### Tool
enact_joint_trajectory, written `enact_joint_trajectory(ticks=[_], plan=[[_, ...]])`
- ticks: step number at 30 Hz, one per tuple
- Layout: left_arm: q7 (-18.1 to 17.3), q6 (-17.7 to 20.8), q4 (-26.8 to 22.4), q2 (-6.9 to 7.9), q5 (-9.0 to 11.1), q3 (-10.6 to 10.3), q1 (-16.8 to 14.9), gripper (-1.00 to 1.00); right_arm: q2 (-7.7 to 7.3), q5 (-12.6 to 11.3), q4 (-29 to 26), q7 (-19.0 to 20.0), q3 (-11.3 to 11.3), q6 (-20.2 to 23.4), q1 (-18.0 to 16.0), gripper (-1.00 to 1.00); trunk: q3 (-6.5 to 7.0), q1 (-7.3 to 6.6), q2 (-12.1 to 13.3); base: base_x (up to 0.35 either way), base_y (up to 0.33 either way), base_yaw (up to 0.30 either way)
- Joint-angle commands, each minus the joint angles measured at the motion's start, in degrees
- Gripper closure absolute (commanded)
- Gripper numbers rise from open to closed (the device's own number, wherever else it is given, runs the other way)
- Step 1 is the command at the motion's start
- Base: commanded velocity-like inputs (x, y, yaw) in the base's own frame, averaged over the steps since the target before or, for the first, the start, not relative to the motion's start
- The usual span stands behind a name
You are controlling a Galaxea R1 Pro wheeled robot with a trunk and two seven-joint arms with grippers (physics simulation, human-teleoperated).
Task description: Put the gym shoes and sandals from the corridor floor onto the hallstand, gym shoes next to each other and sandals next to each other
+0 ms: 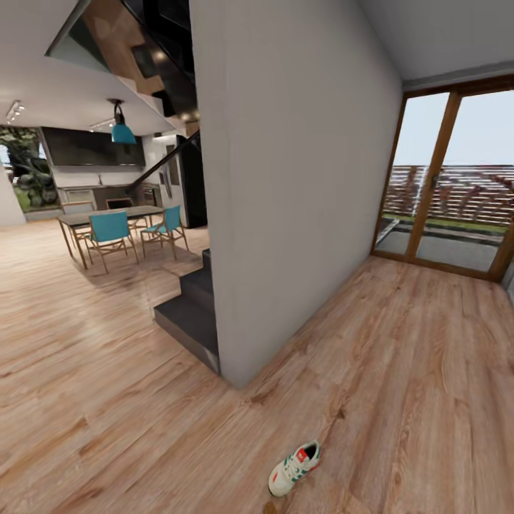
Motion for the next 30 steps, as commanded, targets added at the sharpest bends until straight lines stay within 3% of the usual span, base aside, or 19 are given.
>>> enact_joint_trajectory(ticks=[1, 13, 30], plan=[[-0.01, -0.17, -0.02, -0.02, -0.59, 0.19, -0.02, -1.00, 0.00, 0.00, 0.00, 0.01, -0.04, 0.00, -0.03, -1.00, -0.06, 0.00, -0.03, 0.000, -0.285, -0.293], [-0.01, -0.17, 0.01, 0.00, -0.59, 0.28, -0.02, -1.00, 0.00, 0.00, 0.00, 0.01, -0.04, 0.00, -0.03, -1.00, -0.06, 0.00, -0.03, 0.071, -0.285, -0.293], [-0.01, -0.17, 0.01, 0.00, -0.59, 0.28, -0.02, -1.00, 0.00, 0.00, 0.00, 0.01, -0.04, 0.00, -0.03, -1.00, -0.06, 0.00, -0.03, 0.171, -0.265, -0.293]])
